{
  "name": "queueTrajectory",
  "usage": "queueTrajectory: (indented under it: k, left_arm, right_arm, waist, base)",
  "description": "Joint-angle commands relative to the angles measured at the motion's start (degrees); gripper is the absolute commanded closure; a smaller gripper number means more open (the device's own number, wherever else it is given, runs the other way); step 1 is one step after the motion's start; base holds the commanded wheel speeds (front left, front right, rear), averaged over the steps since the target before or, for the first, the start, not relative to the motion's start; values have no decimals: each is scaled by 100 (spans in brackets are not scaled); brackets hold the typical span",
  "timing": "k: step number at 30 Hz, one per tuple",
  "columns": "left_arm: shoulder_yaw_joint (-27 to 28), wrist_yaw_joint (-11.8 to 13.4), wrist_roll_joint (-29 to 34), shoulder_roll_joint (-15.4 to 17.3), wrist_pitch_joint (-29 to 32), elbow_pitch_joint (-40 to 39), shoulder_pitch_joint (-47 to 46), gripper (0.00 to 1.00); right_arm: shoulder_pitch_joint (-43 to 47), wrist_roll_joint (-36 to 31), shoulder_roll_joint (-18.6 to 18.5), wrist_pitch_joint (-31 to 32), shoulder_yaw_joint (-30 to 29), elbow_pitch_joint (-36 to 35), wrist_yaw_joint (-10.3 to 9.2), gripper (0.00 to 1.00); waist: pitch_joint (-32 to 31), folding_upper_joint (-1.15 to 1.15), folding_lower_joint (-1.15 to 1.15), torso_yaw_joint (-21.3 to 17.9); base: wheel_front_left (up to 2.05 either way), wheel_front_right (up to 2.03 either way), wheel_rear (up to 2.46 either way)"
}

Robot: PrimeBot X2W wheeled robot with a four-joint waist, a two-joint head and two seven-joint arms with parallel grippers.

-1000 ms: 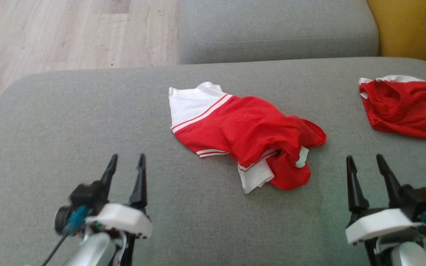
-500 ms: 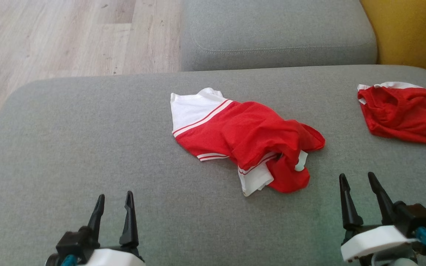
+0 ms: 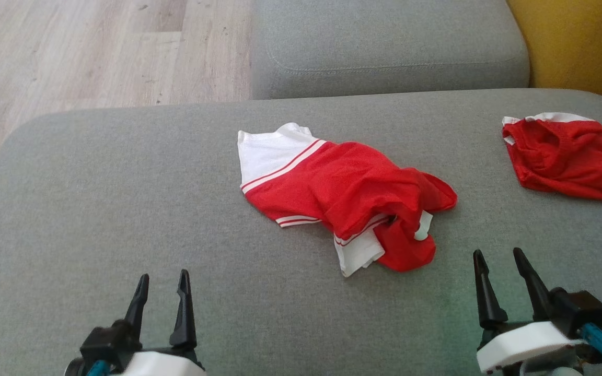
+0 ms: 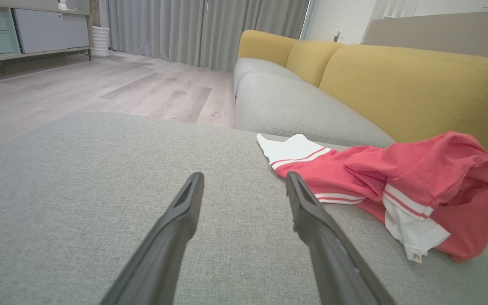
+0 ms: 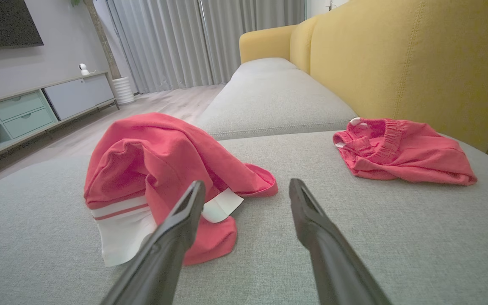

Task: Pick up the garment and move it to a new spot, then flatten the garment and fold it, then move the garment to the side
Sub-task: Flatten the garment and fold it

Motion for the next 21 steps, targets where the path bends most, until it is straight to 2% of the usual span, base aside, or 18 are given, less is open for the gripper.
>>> queueTrajectory:
  k: [1, 11, 18, 19, 21]
  left_arm:
    - [244, -21, 56, 46, -71, -144, -237, 0]
    - [28, -78, 210, 25, -1, -183, -399, 0]
    - [-822, -519, 525, -413, 417, -16, -1083, 0]
    - [-822, -519, 525, -413, 417, -16, -1083, 0]
    - [-1035, -690, 539, -621, 538, 139, -1329, 0]
  right_arm:
    - [-230, 2, -32, -87, 125, -156, 37, 0]
    - [-306, -22, -32, -97, 115, -163, 37, 0]
    - [-576, -145, -32, -39, 89, -280, 37, 0]
    - [-576, -145, -32, -39, 89, -280, 37, 0]
    - [-707, -194, -32, -21, 87, -341, 37, 0]
  waist:
    - [3, 0, 0, 2]
    - [120, 0, 0, -16]
    - [422, 0, 0, -237]
    - [422, 0, 0, -237]
    - [553, 0, 0, -339]
  base:
    - [0, 0, 0]
    - [0, 0, 0]
    - [0, 0, 0]
    - [0, 0, 0]
    - [0, 0, 0]
